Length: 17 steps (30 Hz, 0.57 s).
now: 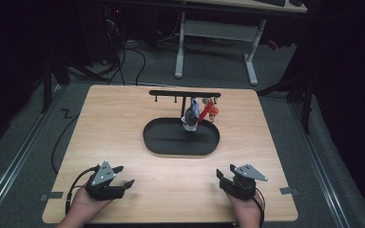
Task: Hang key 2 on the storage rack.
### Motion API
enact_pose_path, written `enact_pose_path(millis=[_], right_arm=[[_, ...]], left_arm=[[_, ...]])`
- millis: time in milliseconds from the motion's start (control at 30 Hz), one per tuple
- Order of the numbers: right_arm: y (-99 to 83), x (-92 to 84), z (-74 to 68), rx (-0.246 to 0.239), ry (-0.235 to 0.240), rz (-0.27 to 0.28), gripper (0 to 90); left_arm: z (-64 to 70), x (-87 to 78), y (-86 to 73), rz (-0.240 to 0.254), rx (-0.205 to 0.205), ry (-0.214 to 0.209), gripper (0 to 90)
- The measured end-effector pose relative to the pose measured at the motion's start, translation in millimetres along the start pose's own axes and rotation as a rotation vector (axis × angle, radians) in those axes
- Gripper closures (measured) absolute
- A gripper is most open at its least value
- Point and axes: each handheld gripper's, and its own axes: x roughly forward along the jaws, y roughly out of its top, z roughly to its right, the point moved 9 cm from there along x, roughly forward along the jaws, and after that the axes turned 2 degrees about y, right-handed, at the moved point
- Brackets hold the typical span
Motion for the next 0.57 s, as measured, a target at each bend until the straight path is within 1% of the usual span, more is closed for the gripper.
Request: enact_pose_path(millis=[167, 267, 333, 400, 567], right_arm=[[-2.3, 0.2, -0.2, 0.013, 0.008, -0.008, 40.1], [-2.0, -3.2, 0.9, 0.003, 0.007, -0.001, 40.2], [-2.1, -4.3, 0.9, 0.009, 0.003, -0.002, 40.2], [-1.2, -5.7, 1.3, -0.002, 0.004, 0.005, 40.2], [-2.7, -4.4, 1.4, 0.001, 0.007, -0.003, 40.1]], left_arm=[[2.9, 1.1, -1.7, -0.009, 0.003, -0.002, 34.2], [4.8, 0.1, -0.4, -0.004, 0.011, -0.005, 34.2], [5.1, 0.3, -0.5, -0.006, 0.014, -0.007, 34.3], [5.3, 1.0, 0.4, -0.007, 0.016, -0.007, 34.2], [6.0, 2.7, 1.2, -0.009, 0.023, -0.007, 34.1]])
